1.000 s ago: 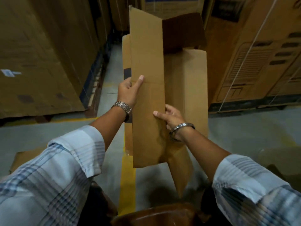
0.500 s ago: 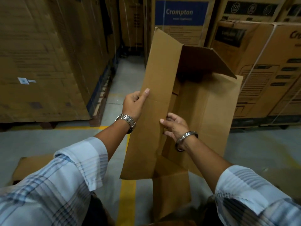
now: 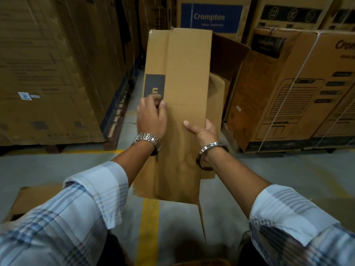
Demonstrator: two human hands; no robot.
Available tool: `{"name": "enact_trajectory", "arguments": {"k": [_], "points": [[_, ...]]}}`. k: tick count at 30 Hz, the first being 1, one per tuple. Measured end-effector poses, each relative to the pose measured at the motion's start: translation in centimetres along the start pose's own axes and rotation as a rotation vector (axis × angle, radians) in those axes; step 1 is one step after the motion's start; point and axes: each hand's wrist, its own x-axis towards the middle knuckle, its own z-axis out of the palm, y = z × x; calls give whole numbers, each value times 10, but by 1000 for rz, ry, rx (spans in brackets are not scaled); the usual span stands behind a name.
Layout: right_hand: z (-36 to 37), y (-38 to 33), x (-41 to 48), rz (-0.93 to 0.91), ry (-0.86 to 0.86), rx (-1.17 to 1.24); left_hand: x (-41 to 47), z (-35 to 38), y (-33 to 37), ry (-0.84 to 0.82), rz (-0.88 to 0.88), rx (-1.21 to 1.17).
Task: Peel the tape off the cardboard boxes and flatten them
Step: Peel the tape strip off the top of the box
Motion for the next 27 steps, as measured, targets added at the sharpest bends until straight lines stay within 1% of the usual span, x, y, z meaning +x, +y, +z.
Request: {"name": "enact_trajectory", "arguments": {"k": [2,7,9,12,14,18,21,25,27], "points": [[-4,-5,2,-10,71,19,4,-15,-17,-35,-61,19],[-24,-13,7,23,287,106,11,-38,-68,-219,-317,71],[-34,-16,7,71,342,103,9,-40,-81,-339,-419,76],[-52,-15,9,157,375,74,3,-39,-88,-492,-487,62],[-63,-12,11,237,387,34,0,-35,-85,-535,-504,60],[-76,-4,12,329,357,28,3,-29,-80,-618,-604,-46],[-89,4,20,350,326,7,8,-28,-81,-602,-606,-81],[-75,-6,20,359,309,-214,0,-26,-78,-375,-636,-232],[-66,-5,27,397,297,-289,-6,-25,-76,-315,-657,-215]]}}
